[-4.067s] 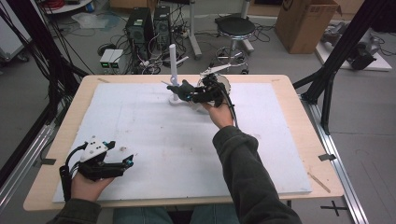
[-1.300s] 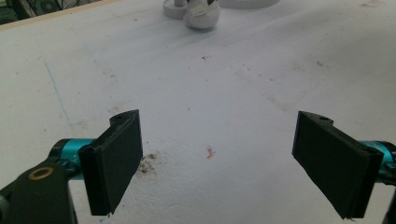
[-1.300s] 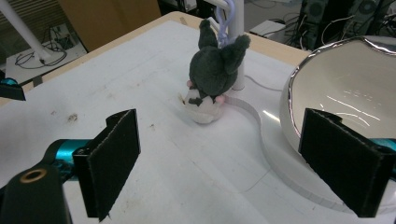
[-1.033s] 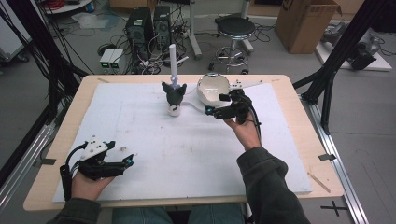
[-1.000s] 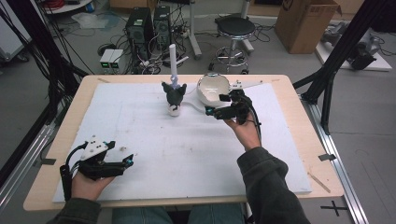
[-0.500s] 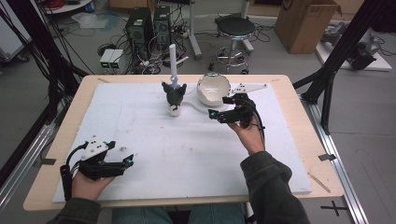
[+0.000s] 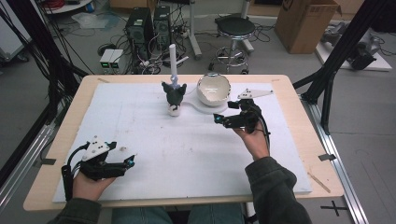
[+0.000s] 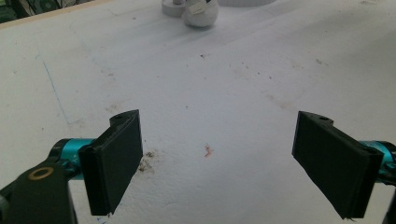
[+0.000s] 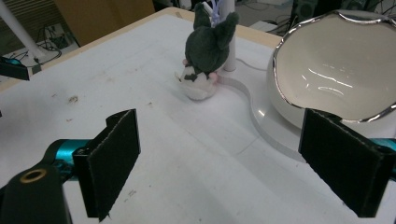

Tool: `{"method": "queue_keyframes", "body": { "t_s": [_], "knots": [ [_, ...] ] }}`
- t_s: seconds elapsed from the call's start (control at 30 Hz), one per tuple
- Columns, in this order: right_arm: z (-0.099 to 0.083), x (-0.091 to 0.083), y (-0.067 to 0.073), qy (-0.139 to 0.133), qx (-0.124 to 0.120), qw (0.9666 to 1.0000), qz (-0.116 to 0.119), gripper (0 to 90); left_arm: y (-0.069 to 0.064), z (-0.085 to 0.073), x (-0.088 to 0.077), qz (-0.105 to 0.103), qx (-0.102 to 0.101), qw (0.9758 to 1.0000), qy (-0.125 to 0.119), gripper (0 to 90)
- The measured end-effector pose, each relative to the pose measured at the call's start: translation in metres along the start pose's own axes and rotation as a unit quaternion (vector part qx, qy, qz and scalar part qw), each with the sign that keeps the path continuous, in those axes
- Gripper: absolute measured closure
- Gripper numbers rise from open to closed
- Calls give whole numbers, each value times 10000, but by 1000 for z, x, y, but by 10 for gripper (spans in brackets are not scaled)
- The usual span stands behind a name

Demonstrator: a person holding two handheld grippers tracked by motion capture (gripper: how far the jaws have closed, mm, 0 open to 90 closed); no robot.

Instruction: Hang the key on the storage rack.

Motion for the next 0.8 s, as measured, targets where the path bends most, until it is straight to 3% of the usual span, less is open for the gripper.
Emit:
{"method": "queue_keyframes", "body": {
  "t_s": [0.13,0.47,0.8],
  "knots": [
    [-5,-3,-1,-25,82,9999,61,120,1,0,0,9,3,10000,0,165],
    [-10,-11,5,-8,-77,10000,14,119,2,0,-1,25,-7,10000,-20,165],
    [-32,-17,5,-16,-33,10000,-38,119,3,0,-2,7,-29,10000,-36,165]
  ]
}}
Point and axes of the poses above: each handheld gripper's, and its own axes: x roughly forward along the jaws, z roughly out of its top, y roughly to its left, the point moved 2 cm from there along x, roughly forward along the jaws, and after that the axes turned 6 degrees about y, right-handed, at the moved point
